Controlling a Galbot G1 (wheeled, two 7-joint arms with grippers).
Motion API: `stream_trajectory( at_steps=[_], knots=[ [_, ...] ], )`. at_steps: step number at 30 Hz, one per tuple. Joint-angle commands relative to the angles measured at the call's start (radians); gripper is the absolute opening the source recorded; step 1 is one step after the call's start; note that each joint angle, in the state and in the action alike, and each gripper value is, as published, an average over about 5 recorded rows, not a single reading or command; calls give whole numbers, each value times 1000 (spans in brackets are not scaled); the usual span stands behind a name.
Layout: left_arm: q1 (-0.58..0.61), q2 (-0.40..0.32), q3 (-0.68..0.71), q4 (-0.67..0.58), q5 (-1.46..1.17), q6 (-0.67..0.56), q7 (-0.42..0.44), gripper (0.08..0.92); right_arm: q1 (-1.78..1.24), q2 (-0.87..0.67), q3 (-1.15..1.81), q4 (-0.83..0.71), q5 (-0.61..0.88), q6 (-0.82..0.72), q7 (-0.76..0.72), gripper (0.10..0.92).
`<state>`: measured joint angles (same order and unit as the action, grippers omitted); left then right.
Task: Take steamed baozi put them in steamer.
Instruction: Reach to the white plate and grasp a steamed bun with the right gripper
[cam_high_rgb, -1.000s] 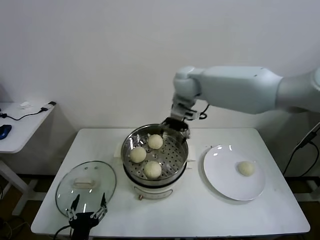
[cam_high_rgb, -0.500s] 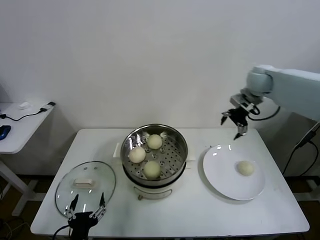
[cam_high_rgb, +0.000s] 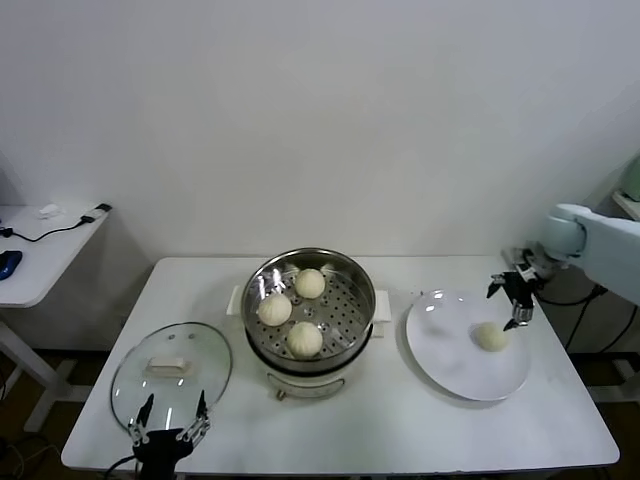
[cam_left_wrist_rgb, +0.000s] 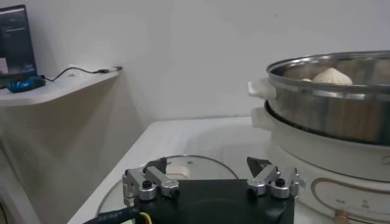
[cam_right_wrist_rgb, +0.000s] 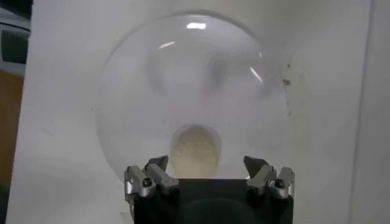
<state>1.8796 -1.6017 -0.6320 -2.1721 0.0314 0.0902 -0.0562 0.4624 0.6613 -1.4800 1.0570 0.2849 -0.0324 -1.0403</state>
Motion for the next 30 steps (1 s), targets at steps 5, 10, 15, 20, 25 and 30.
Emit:
stream_trajectory(
  at_steps=[5,10,15,20,25,30],
  knots=[
    [12,3,0,-4,3,-3,-1,823,-272,11,225,-95,-99,-89,66,823],
    [19,6,-4,1,6,-8,-2,823,-299,55,257,-141,-121,-88,95,823],
    [22,6,-5,3,8,-11,-4,823,-297,86,265,-161,-124,-87,90,823],
    [21,5,-7,0,7,-11,-4,823,-287,84,252,-150,-139,-86,62,823],
    [18,4,-5,0,7,-9,-4,823,-273,67,240,-124,-145,-85,41,766],
    [16,5,0,0,7,-7,-3,823,-256,62,234,-113,-149,-88,34,723]
  ],
)
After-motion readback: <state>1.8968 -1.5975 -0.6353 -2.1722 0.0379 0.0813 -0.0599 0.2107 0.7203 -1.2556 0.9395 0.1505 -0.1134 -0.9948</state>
